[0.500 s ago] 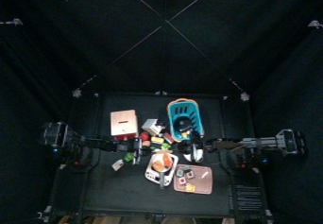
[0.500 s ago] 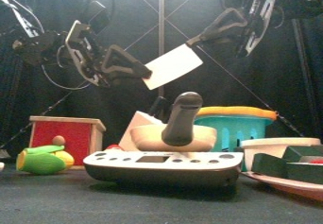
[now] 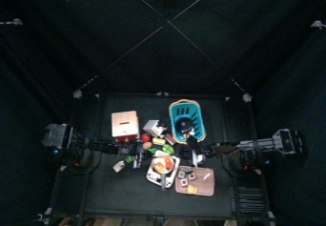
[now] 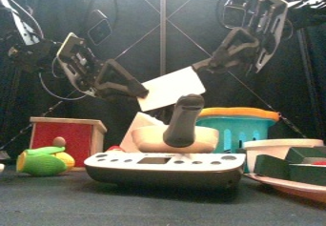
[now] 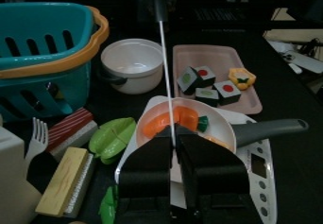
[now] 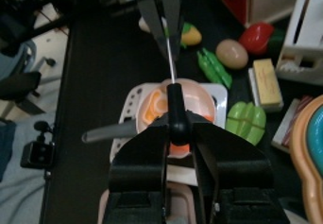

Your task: Cut carrot

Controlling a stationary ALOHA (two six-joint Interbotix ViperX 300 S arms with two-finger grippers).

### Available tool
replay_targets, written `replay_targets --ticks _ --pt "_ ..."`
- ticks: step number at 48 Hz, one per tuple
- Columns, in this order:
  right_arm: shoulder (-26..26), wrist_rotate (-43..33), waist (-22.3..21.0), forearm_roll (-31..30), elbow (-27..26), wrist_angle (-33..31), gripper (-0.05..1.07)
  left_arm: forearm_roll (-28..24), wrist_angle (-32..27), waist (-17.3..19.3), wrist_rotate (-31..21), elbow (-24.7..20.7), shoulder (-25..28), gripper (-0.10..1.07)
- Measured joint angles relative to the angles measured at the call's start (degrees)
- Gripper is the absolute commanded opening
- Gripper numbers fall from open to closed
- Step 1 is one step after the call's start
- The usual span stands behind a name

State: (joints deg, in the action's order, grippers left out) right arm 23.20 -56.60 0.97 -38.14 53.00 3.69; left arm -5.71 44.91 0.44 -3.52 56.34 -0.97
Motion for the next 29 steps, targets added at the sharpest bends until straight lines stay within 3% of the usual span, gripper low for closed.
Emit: replay_targets --ticks 10,29 --pt "-3.1 -0.1 2.0 0.4 1.1 -2.5 0.50 -0.7 0.0 -1.0 0.0 0.0 1.1 0.39" --pt "-3.7 -0.1 3.1 1.4 1.5 -2.8 0.50 -1.1 0.0 -2.5 -0.1 -0.9 4.1 0.39"
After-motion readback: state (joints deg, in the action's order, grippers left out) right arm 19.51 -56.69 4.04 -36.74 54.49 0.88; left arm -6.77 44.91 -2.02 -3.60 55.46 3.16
